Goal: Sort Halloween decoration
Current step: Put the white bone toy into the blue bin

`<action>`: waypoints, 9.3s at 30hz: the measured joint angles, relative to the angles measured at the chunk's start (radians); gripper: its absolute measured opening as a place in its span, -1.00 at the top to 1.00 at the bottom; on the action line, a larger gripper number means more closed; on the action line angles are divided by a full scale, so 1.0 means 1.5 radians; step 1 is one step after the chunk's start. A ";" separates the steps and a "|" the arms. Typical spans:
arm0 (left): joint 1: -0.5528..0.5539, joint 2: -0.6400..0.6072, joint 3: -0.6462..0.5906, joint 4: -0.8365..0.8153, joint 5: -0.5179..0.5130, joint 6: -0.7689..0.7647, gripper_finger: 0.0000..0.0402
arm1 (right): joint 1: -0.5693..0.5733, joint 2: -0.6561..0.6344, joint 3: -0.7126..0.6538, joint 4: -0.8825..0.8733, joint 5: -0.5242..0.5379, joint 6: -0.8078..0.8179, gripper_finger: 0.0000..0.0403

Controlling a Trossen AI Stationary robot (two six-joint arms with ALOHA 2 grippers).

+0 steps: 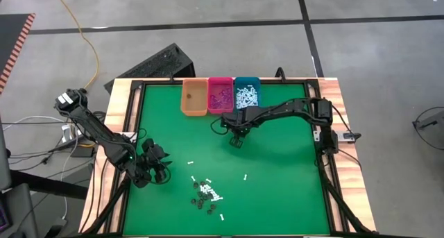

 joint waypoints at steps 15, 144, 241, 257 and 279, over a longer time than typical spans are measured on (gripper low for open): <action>0.000 0.000 0.000 -0.001 -0.001 0.001 0.26 | -0.056 -0.164 -0.001 -0.027 0.020 -0.021 0.90; 0.000 0.000 0.000 0.003 -0.088 0.017 0.26 | 0.046 -0.302 -0.484 0.803 0.194 -0.081 0.18; 0.000 0.000 0.000 0.002 -0.070 0.022 0.26 | 0.133 -0.407 -0.459 0.561 -0.110 0.063 0.12; 0.000 0.000 0.000 0.005 -0.073 0.016 0.26 | 0.384 -0.328 -0.458 0.623 0.049 -0.051 0.17; 0.000 0.000 0.000 0.005 -0.062 -0.003 0.26 | 0.379 -0.184 -0.451 0.665 0.014 0.013 0.25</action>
